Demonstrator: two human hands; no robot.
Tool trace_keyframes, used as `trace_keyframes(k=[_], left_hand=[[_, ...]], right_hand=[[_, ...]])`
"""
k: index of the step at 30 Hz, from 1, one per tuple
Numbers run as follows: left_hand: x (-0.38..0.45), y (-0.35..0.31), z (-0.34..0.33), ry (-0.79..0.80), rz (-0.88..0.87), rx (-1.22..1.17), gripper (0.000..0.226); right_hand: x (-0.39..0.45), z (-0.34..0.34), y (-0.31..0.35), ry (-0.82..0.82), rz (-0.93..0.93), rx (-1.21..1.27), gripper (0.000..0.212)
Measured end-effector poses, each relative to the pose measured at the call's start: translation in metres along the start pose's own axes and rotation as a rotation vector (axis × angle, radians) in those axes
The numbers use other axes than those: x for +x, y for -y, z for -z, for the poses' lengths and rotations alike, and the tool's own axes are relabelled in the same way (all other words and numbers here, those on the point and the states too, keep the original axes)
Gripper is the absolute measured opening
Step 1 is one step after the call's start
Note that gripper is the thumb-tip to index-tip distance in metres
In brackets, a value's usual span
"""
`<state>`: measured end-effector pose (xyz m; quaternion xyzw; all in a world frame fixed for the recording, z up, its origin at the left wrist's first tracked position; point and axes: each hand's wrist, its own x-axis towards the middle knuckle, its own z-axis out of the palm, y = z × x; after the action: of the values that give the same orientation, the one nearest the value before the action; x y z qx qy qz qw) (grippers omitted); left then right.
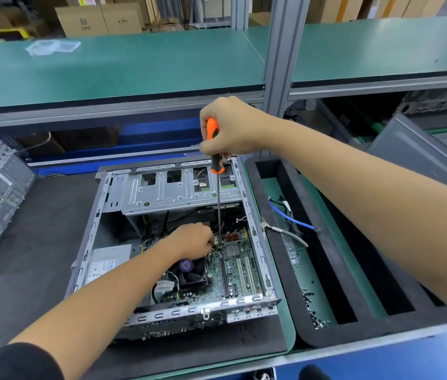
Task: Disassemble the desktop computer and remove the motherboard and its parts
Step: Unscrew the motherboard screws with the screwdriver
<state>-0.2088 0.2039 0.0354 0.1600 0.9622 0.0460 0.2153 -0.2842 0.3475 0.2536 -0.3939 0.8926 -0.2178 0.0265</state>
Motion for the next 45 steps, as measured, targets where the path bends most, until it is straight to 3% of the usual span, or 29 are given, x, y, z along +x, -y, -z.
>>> trace_keyframes(k=[25, 33, 38, 45], left_hand=[[0.000, 0.006, 0.005, -0.073, 0.003, -0.186, 0.016], [0.000, 0.003, 0.003, -0.056, -0.060, -0.296, 0.031], [-0.003, -0.001, 0.006, -0.082, -0.060, -0.438, 0.026], [-0.005, -0.006, 0.009, -0.102, -0.039, -0.455, 0.011]], right_hand=[[-0.004, 0.021, 0.001, -0.024, -0.022, 0.036, 0.019], [-0.004, 0.042, 0.002, -0.050, -0.029, 0.163, 0.014], [-0.003, 0.046, 0.000, -0.052, -0.035, 0.191, 0.021], [-0.005, 0.049, -0.001, -0.051, -0.028, 0.209, 0.024]])
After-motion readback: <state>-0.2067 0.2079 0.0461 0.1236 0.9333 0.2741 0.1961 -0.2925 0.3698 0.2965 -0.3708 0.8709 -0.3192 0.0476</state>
